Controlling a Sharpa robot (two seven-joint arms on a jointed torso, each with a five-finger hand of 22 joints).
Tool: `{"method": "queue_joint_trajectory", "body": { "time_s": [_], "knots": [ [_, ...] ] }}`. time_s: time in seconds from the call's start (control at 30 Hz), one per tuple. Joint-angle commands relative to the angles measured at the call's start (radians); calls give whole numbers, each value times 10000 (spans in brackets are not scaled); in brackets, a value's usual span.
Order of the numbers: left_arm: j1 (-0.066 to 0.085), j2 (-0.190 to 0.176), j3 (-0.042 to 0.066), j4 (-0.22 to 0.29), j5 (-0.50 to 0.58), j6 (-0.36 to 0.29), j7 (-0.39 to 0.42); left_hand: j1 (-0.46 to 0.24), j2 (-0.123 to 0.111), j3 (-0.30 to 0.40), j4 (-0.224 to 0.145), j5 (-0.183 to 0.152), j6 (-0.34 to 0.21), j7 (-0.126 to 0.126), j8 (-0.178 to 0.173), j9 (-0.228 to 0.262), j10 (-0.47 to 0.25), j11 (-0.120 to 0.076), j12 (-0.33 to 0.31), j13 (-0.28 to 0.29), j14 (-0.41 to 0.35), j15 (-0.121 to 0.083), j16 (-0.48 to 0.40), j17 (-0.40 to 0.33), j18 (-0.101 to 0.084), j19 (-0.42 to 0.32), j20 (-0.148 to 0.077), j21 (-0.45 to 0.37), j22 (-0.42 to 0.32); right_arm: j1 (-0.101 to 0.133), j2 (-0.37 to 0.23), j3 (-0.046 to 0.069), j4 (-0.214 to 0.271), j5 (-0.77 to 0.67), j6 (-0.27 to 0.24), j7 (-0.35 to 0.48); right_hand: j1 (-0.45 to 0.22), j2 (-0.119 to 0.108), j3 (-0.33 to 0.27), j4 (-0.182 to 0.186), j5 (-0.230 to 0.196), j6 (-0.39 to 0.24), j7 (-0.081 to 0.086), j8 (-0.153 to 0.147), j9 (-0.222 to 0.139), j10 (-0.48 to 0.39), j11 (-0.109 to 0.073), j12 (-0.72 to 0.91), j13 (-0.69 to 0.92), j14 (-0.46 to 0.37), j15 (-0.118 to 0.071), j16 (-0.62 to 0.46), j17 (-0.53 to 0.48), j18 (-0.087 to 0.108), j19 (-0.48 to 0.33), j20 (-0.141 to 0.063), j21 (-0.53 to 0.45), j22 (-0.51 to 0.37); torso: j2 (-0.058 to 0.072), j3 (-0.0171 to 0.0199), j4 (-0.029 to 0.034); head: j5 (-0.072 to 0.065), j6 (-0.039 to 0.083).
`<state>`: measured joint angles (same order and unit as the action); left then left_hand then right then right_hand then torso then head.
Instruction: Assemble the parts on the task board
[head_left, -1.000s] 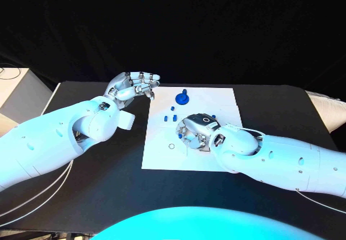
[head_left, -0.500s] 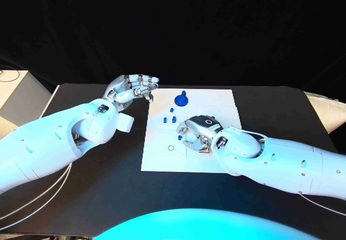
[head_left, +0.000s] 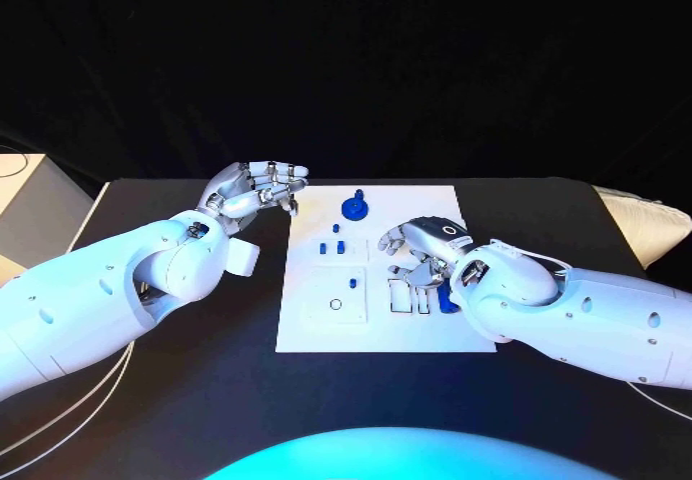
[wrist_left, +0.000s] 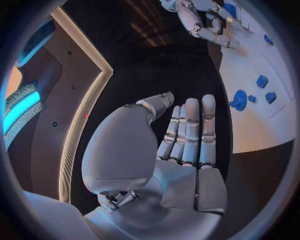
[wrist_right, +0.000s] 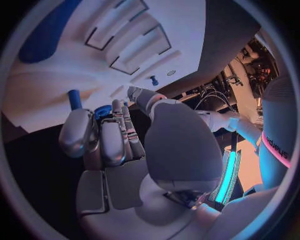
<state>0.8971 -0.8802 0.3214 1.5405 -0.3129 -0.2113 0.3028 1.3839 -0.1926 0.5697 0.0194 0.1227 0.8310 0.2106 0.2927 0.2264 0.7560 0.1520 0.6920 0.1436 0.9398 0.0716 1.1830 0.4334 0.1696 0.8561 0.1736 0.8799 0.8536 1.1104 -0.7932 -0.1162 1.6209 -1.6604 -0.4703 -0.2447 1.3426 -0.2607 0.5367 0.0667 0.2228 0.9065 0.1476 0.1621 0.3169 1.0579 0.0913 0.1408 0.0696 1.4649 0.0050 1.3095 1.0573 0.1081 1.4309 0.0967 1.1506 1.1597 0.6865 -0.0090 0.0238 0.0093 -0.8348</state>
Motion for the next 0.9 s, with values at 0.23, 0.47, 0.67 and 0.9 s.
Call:
{"method": "queue_joint_trajectory", "body": {
  "time_s": [0.23, 0.47, 0.67, 0.9],
  "knots": [
    [-46, -3, 9, 18, 18, 113, 51, 112, -24, -80, -3, 42, -78, -6, 61, -18, -108, -4, -34, -25, 11, 63, -71, -16, 145, 68, -16, -58, -28, 583, -575, 127, -174, 223, 873, 136, 1, -162, -37, 69, -48, 81, -88, -73, -15, 34, -6, 53, -39, 226, -36, 189, 190, -190, 133, 1, 257, 252, -5, -5, 9, -121, 126],
    [-65, -9, 8, 16, 18, 122, 46, 112, -24, -80, -3, 42, -78, -6, 61, -18, -108, -4, -34, -25, 11, 63, -71, -16, 145, 68, -16, -58, -28, 685, -586, 142, -488, 95, 1155, 108, 19, -193, -124, 86, -95, 88, -132, -86, -17, -73, 6, 24, -50, 218, -28, 207, 170, -188, 130, 5, 247, 248, 7, 1, 37, -147, 150],
    [-71, -11, 8, 18, 18, 123, 44, 112, -24, -80, -3, 42, -78, -6, 61, -18, -108, -4, -34, -25, 11, 63, -71, -16, 145, 68, -16, -58, -28, 701, -445, 130, -764, -71, 1721, -13, 57, -161, -171, 102, -140, 130, -186, -76, -11, -97, 11, 34, -43, 211, -21, 224, 169, -190, 127, 10, 249, 258, 4, -20, 45, -149, 118],
    [-75, -14, 8, -4, 18, 102, 54, 112, -24, -80, -3, 42, -78, -6, 61, -18, -108, -4, -34, -25, 11, 63, -71, -16, 145, 68, -16, -58, -28, 682, -312, 92, -884, -265, 2255, -275, 96, -102, -167, 161, -151, 226, -169, -51, 1, 51, -17, 152, -13, 215, -39, 287, 213, -217, 184, 2, 399, 411, 5, -7, 21, -120, 90]
  ]
}}
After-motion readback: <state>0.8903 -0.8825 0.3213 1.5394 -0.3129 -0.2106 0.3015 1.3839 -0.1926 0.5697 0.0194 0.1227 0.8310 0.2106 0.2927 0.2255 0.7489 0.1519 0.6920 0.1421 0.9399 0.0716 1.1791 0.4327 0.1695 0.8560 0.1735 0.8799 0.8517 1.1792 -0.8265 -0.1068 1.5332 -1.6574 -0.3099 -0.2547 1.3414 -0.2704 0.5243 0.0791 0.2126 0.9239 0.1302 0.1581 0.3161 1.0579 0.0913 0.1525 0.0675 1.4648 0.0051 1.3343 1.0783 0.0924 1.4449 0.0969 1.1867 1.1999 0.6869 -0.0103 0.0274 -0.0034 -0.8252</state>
